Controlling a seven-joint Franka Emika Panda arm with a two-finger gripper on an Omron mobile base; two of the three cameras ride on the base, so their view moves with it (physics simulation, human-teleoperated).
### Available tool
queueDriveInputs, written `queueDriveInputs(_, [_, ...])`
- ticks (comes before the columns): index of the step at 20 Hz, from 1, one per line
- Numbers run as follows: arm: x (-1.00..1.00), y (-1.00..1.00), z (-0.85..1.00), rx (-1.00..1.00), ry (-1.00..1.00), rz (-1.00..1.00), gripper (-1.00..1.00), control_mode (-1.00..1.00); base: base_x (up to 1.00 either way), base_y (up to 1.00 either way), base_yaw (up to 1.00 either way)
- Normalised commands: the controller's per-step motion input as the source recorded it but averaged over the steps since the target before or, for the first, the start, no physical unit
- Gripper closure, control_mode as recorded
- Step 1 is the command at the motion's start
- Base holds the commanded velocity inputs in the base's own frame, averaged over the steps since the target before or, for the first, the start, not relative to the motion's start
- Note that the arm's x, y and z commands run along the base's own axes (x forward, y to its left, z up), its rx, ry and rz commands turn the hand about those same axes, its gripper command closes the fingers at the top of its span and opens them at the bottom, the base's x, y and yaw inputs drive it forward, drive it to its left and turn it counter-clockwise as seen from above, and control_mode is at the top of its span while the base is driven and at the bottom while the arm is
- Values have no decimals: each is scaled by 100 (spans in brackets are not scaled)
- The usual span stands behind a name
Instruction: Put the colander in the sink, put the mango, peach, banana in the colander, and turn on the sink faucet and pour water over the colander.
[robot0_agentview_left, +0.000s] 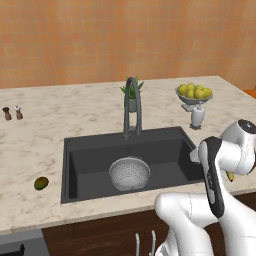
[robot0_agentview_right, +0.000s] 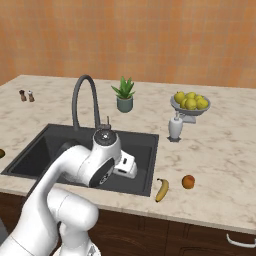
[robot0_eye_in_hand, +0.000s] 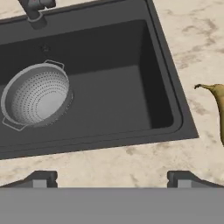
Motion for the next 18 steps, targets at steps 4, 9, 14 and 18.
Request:
queueDriveInputs(4, [-51,-40,53,0,23,-13,-100,-100,0,0,0])
queueDriveInputs(9, [-16,-44,42,0,17,-1,-100,-100,0,0,0])
queueDriveInputs(14, [10,-46,0,0,0,5,-100,-100,0,0,0])
queueDriveInputs(18, [6,-39,1,1,6,8,-100,-100,0,0,0])
